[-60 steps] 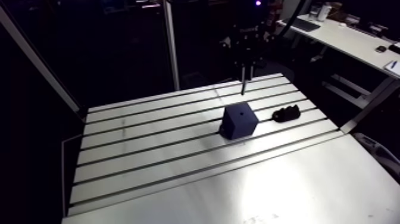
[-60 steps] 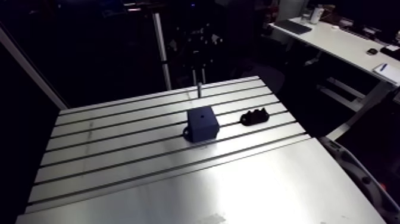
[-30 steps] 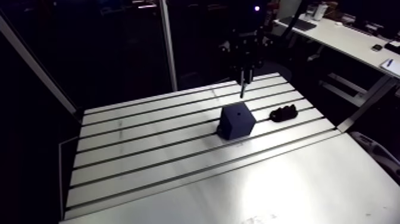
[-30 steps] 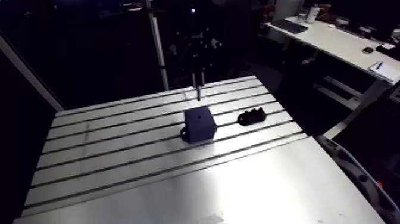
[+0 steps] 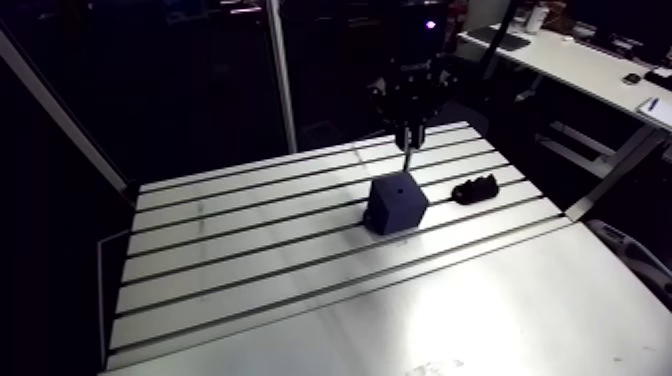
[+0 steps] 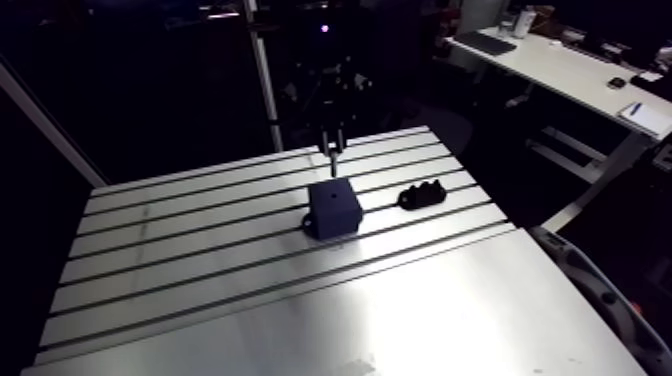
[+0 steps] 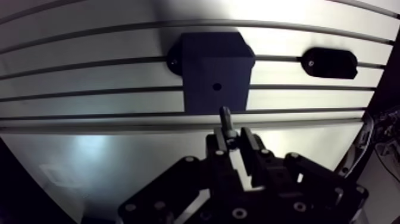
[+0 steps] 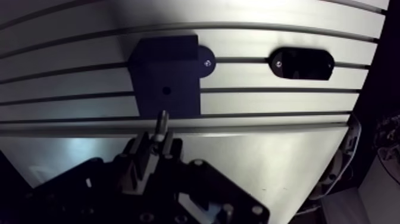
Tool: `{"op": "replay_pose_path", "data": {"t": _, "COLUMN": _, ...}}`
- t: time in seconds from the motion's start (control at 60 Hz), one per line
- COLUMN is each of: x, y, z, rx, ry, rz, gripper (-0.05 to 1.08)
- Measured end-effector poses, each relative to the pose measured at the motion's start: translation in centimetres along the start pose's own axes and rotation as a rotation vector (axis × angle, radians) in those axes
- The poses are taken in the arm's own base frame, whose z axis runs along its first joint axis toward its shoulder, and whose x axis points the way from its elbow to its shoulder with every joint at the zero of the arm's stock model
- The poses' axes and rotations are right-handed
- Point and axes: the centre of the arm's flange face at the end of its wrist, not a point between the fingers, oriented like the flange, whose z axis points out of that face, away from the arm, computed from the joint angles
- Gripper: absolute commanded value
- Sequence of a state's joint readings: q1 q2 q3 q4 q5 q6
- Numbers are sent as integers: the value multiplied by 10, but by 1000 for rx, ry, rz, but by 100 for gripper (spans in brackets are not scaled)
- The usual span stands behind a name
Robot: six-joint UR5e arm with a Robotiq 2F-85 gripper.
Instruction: Pick up the M10 bolt and insert it into the hole until fully seated.
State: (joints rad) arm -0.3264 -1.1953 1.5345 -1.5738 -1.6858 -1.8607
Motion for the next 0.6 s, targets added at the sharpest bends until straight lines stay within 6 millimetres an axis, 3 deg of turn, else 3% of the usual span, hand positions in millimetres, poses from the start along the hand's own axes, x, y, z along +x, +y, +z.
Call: {"op": "replay_pose_path", "data": {"t": 0.6, "x": 1, "y": 0, "z": 6, "rx": 3, "ry": -9, "rz": -2, "gripper": 108}}
